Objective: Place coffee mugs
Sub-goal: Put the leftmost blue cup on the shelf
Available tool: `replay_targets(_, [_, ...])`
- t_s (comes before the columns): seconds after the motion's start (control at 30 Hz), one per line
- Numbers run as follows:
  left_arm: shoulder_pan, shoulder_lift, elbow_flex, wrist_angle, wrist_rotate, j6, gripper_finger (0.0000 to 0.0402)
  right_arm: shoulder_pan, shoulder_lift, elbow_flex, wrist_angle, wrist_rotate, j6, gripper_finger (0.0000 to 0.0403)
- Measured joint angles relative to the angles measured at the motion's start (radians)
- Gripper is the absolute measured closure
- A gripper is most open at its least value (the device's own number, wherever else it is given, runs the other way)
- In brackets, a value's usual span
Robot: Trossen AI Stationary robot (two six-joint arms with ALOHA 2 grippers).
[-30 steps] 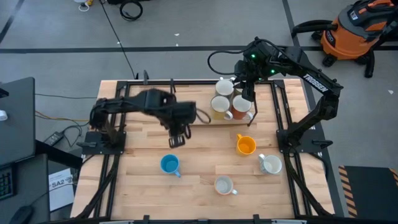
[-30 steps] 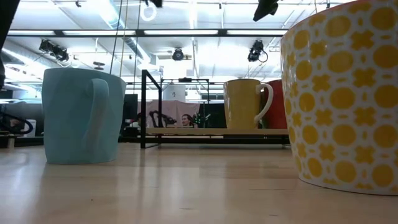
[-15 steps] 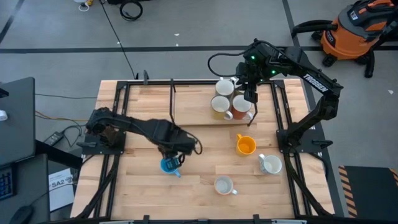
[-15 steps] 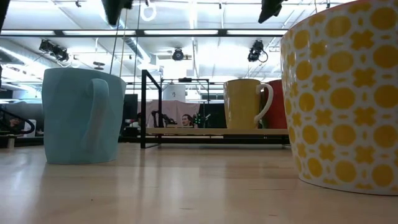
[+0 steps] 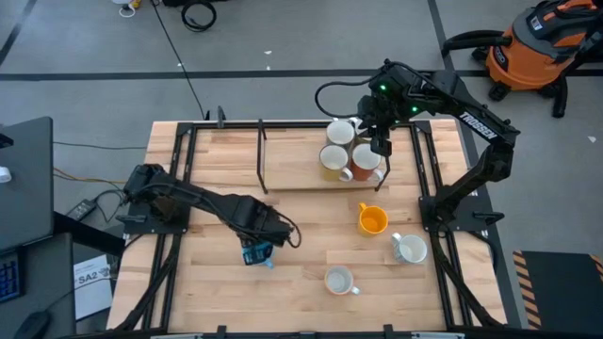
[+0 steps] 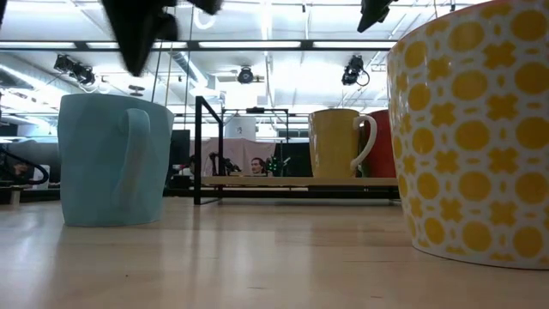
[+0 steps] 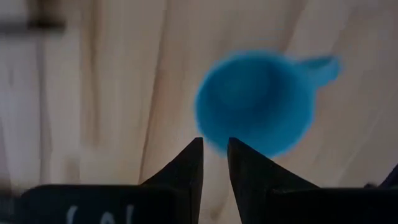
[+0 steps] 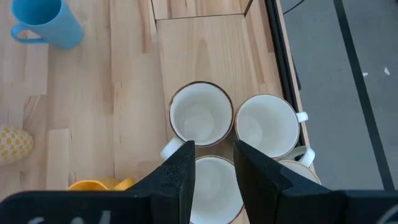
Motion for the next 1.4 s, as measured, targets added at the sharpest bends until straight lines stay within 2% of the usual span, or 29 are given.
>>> replay_targets(0.2, [0.043,0.003,-0.011,0.107,-0.006,0.199,0.0322,0.0,0.0,0.0,0.0,0.0,0.0,0.0286])
replay_targets(0.47, [0.063,0.005,-0.011,0.112,-0.005,0.276,0.0322,0.0,0.0,0.0,0.0,0.0,0.0,0.0286])
replay_targets(0.63, [0.055,0.006,-0.012,0.064,-0.004,0.244,0.0322,0.0,0.0,0.0,0.0,0.0,0.0,0.0286])
replay_targets(0.8, [0.052,0.003,-0.101,0.05,0.034,0.118,0.0322,0.0,0.0,0.0,0.0,0.0,0.0,0.0286])
replay_targets(0.97, [0.045,0.002,-0.167,0.085,0.068,0.057,0.0322,0.0,0.0,0.0,0.0,0.0,0.0,0.0286])
replay_targets(1.4, [0.046,-0.007,-0.174,0.132,0.05,0.011,0.0322,0.0,0.0,0.0,-0.011,0.0,0.0,0.0286])
